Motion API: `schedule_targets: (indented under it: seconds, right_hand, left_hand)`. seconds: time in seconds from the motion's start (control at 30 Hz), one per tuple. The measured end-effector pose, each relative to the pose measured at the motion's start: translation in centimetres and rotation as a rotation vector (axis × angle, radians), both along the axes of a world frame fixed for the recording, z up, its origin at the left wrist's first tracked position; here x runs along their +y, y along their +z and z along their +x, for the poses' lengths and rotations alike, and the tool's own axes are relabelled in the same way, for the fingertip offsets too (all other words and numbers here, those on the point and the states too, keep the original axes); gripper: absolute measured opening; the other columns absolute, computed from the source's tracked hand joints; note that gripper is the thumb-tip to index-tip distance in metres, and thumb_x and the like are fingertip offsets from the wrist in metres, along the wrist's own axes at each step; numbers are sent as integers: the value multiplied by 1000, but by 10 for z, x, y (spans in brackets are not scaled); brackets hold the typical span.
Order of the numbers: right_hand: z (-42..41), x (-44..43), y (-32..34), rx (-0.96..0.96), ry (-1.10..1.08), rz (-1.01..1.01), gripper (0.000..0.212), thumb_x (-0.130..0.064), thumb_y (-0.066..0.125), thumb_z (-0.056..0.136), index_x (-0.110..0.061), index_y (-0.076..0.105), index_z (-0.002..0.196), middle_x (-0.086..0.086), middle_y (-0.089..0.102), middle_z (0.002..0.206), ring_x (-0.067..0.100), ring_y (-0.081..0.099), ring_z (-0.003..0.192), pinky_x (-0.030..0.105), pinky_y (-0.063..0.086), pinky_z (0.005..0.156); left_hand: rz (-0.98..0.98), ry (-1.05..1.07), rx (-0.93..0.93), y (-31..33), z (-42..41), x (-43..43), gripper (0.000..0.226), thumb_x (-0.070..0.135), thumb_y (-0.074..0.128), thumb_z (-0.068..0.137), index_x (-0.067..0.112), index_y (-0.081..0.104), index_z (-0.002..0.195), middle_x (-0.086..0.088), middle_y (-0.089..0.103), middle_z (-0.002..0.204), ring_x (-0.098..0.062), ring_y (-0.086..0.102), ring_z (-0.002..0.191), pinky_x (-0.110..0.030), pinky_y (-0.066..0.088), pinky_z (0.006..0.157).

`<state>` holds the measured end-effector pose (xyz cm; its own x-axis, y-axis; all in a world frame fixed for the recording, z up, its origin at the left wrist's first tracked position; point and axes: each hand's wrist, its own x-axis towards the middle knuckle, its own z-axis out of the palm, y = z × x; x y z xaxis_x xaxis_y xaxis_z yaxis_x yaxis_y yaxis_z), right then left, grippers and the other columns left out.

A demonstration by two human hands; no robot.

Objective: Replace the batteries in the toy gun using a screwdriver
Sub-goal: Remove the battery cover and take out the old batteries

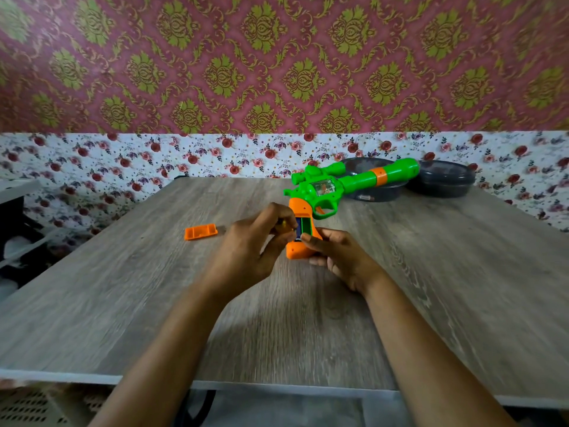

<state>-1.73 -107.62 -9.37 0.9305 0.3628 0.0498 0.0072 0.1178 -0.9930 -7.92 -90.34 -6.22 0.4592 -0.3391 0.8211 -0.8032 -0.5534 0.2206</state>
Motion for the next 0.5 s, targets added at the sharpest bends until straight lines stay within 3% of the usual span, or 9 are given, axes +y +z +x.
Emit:
schedule_targets:
  seconds: [0.07,0.2,0.33,0.4,0.5]
  right_hand:
    - [0,0,0,9,-2,13,26,-11,52,92,-8,55,118,3,65,99,9,62,87,13,52,60]
    - [1,1,-1,31,1,44,27,-12,54,91,-5,56,116,9,65,104,17,63,93,25,53,81]
    - [2,0,0,79,6,195,24,-13,54,91,-1,57,111,10,66,99,13,66,88,24,57,73]
    - [3,0,0,101,7,231,25,-12,54,91,0,56,113,10,66,100,16,65,91,25,58,76]
    - [3,0,1,126,1,222,24,-10,53,90,-2,56,113,7,66,98,15,64,89,23,58,70]
  left_hand:
    - [26,3,-22,0,-2,1,14,25,51,91,20,47,103,-3,66,92,-11,64,79,-37,55,67]
    - [135,24,-120,-4,-9,0,9,21,51,92,21,48,101,-4,66,93,-19,63,69,-36,50,55]
    - [250,32,-224,-10,-15,-5,10,13,52,90,19,48,97,-5,67,102,-21,65,81,-31,53,60]
    - [151,23,-204,-11,-14,-5,11,13,53,90,19,50,99,-1,66,104,-16,65,84,-25,52,67]
    - [-201,10,-115,-7,-11,-3,17,14,55,88,26,49,99,11,64,97,-6,65,87,-22,54,73]
